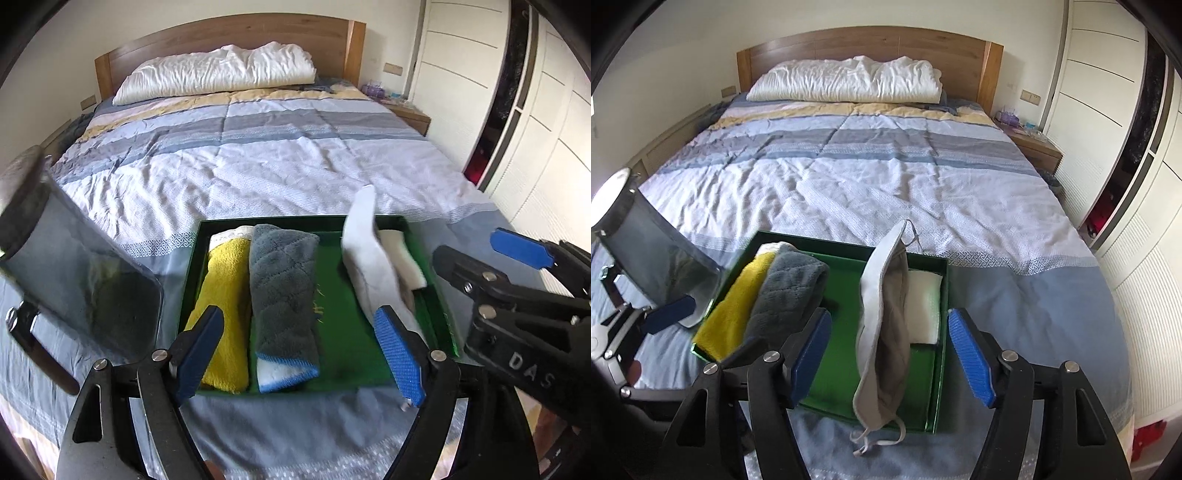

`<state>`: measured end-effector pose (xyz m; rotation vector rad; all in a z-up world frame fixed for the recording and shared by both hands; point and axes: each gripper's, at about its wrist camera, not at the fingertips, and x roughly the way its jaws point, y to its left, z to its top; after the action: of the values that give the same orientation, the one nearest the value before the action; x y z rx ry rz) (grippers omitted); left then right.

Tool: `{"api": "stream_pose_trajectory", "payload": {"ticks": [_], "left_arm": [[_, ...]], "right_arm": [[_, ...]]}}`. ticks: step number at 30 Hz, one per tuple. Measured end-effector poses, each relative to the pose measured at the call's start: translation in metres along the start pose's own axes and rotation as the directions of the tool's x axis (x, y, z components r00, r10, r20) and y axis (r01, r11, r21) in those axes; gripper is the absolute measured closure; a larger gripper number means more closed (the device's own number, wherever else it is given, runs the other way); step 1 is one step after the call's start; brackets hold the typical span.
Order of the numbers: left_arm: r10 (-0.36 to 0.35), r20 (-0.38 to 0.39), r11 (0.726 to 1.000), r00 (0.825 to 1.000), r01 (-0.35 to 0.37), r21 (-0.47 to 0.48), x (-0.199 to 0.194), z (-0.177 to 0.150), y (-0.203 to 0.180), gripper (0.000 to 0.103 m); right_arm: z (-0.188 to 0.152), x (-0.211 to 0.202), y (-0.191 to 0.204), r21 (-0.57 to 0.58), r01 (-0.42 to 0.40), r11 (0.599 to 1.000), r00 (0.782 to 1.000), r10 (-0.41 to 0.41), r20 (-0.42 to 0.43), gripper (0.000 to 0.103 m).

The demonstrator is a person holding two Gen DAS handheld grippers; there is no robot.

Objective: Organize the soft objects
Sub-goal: 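Withdraw both open grippers from the tray toward the tissue pack and plastic bag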

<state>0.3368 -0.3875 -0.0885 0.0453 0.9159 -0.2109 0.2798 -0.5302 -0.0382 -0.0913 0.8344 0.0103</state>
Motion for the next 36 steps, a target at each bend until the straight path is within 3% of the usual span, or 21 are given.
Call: {"api": "stream_pose_trajectory", "payload": {"ticks": [7, 14, 22, 29, 36], "left_arm": [[-0.068, 0.081, 0.998, 0.994, 0.068, 0.001, -0.079, -0.034, 0.015, 0.024], [-0.076, 0.157, 0.997, 0.985, 0.072, 0.03, -0.166, -0.075, 0.041, 0.024], [-0.06, 0.24, 0.998, 0.969, 0.05, 0.047, -0.24, -0.126, 0.093, 0.024], [0.003, 0.213, 0.999, 0.977, -0.013, 0.046, -0.254, -0.177, 0.167, 0.024], [0.122, 0.078, 0.992, 0.989, -0.122, -0.004, -0.22, -0.237, 0.274, 0.024]], "right_arm": [[-0.036, -0.08, 0.014, -0.012, -0.007, 1.0, 0.997, 0.007, 0.07, 0.036], [-0.092, -0.17, 0.05, -0.02, -0.029, 0.999, 0.993, 0.032, 0.116, 0.036], [-0.147, -0.233, 0.109, -0.038, -0.044, 0.998, 0.991, 0.049, 0.126, 0.036], [-0.178, -0.239, 0.188, -0.049, -0.123, 0.991, 0.986, 0.128, 0.103, 0.034], [-0.191, -0.201, 0.256, -0.057, -0.204, 0.977, 0.978, 0.207, 0.039, 0.033]]}}
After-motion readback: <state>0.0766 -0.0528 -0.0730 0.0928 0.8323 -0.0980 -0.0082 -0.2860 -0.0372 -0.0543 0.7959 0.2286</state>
